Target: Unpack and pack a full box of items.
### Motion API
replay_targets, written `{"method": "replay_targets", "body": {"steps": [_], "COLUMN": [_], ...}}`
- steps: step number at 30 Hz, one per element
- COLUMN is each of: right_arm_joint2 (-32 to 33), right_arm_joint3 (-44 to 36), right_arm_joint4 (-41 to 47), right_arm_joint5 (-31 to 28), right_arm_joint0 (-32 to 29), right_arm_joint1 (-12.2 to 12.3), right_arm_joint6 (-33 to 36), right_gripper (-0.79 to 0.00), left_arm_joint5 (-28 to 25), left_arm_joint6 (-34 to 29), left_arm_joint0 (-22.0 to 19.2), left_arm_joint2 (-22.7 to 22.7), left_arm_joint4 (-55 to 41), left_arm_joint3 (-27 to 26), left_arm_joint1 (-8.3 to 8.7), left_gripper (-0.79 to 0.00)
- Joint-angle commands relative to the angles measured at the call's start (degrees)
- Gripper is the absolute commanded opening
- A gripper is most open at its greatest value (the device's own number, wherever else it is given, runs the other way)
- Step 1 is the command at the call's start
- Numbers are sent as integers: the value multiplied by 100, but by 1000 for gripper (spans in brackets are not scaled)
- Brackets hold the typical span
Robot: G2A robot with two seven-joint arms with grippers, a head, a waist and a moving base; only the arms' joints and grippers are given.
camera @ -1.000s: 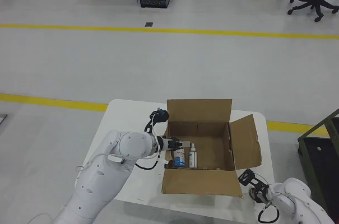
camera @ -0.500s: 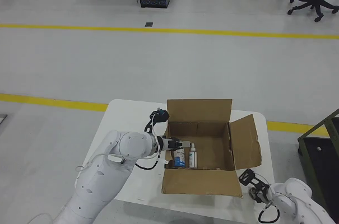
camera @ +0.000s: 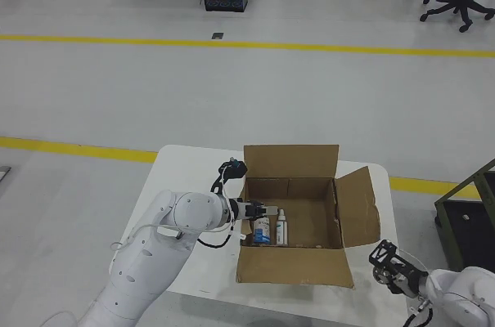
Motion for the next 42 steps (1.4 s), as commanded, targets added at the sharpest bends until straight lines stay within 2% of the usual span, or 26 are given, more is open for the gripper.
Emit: {"method": "replay_targets", "body": {"steps": [1, 7, 10, 21, 30, 42], "right_arm_joint2": [326, 1071, 1227, 958, 913, 623], "right_arm_joint3": [-289, -886, -1071, -1031, -795, -801], "right_arm_joint4": [308, 1176, 1260, 1490, 2590, 3254], "right_arm_joint5": [-183, -703, -759, -856, -1099, -996], "right_arm_joint0": [-224, -719, -797, -650, -378, 21], "right_arm_joint1": [15, 47, 68, 137, 230, 353], "right_arm_joint6": [-47, -202, -125, -172, -222, 34], "right_gripper": [-785, -785, -785, -785, -785, -785], "left_arm_joint5": [0, 0, -69, 25, 231, 249], "left_arm_joint6": [0, 0, 121, 250, 139, 167], "left_arm_joint0": [0, 0, 55, 273, 539, 756], "left_arm_joint2": [0, 0, 2, -148, -436, -783], "left_arm_joint4": [0, 0, -12, 733, 1254, 988], "left_arm_joint3": [0, 0, -29, -489, -888, -912], "left_arm_joint1": [0, 0, 1, 115, 222, 276], "left_gripper": [0, 0, 0, 0, 0, 0]}}
